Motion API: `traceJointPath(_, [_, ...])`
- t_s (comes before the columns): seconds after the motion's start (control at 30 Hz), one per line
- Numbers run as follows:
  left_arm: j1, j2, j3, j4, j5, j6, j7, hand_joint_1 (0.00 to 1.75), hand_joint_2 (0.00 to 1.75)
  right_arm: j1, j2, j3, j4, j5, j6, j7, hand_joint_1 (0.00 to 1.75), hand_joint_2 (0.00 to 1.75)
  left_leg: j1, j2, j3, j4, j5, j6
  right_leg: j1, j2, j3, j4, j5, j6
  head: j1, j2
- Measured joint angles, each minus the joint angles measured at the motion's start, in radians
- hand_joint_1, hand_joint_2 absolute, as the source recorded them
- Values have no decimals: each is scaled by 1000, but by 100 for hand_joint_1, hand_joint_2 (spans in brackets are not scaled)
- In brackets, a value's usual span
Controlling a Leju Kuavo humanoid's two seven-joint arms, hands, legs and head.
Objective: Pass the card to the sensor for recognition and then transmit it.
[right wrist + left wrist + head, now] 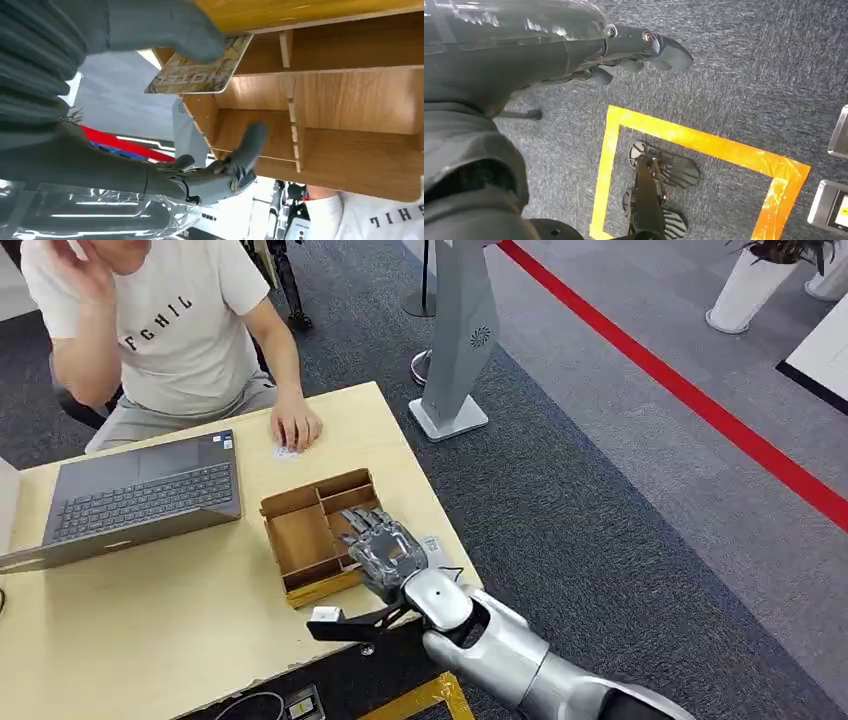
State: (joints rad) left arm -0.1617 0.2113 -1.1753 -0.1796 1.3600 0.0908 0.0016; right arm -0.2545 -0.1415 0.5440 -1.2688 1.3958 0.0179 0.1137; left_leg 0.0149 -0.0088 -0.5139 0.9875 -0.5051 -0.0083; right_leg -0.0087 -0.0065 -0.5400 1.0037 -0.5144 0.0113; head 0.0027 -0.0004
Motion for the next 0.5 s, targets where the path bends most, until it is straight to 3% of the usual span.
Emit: traceJointPath(0.5, [0,8,0,0,-2,0,-2,0,0,-10,-2,-10,58,-1,-11,-7,175,175,0,0,0,0,0,0,0,0,0,0,0,0,0,0])
